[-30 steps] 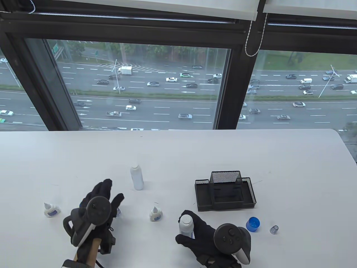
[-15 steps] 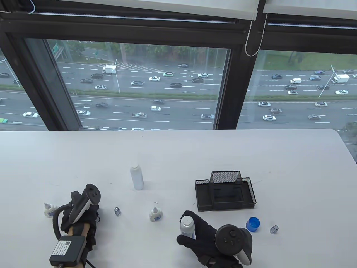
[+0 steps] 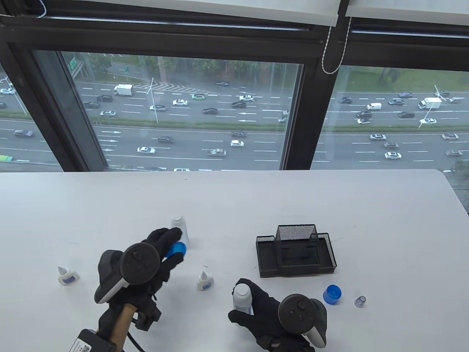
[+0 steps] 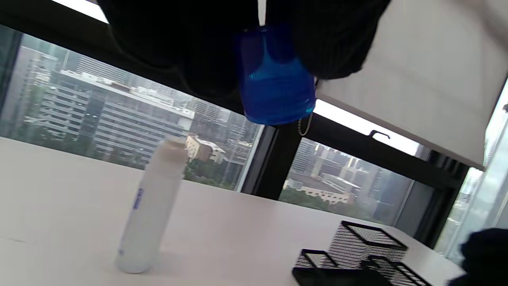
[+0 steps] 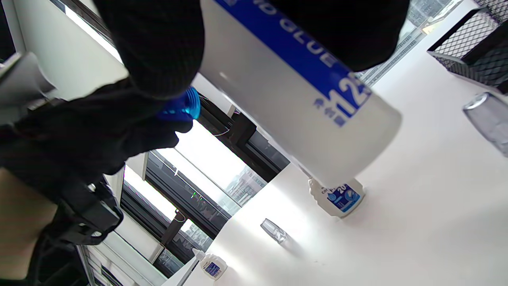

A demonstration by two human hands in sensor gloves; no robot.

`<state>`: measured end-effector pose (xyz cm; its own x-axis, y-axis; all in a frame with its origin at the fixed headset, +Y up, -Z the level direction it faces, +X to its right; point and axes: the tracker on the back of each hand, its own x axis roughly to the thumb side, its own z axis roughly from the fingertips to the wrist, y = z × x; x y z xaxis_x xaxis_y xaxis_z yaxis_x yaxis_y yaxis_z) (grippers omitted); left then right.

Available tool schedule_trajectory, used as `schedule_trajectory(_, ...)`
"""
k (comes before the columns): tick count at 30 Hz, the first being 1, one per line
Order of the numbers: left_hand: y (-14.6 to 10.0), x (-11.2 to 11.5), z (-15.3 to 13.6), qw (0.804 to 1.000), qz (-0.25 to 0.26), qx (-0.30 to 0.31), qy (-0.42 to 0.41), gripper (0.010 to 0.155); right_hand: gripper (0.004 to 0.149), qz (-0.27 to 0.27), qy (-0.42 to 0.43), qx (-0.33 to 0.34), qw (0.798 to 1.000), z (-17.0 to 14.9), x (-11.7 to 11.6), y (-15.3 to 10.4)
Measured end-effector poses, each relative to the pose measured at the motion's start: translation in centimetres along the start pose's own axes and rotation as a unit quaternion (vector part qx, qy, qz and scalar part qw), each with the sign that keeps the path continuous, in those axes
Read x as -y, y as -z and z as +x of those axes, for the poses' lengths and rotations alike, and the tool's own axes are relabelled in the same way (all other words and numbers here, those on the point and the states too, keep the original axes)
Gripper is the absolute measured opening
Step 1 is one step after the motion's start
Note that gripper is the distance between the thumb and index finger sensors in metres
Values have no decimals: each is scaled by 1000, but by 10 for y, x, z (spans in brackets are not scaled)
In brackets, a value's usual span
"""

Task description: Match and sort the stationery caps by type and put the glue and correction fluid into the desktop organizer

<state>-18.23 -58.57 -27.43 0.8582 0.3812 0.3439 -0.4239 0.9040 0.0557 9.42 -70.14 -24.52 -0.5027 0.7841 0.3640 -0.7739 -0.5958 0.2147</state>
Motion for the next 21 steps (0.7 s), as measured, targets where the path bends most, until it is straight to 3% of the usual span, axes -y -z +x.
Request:
schedule_trajectory(6,-15,24,59,991,-28,115,-64,61,73,-2,7,1,1000,-1,1,-1)
schedule_trajectory(16,-22,48,85,988,23,151,16,62,73,10,-9,0,1000,0,-3,-1)
schedule_trajectory(21,-22,58,92,986,2,165,40,58,73,15,-20,6,1000,2,-5,-1)
